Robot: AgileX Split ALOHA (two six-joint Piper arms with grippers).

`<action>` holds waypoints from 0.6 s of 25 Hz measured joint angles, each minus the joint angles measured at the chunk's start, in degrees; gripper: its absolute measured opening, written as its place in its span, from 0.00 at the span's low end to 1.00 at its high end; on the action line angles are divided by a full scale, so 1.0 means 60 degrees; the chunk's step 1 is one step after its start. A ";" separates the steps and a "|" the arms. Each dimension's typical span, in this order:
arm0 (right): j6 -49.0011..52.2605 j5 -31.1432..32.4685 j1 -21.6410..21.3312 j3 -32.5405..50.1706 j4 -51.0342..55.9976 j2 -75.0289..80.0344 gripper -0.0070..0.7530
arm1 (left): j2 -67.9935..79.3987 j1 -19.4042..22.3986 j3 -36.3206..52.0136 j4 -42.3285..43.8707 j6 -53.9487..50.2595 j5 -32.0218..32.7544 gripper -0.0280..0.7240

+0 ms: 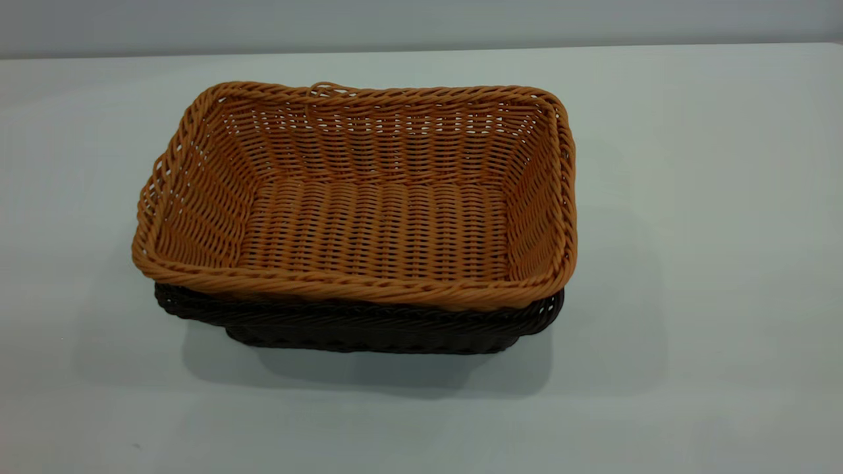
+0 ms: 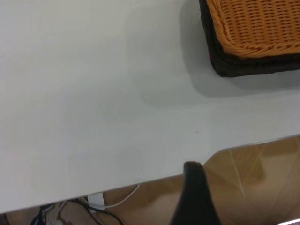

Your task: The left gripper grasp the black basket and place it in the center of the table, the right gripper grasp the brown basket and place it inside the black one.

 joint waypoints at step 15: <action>0.0000 0.0000 0.0000 0.0000 0.0000 0.0000 0.79 | -0.1505 0.0000 0.0000 0.0172 0.0037 0.0000 0.69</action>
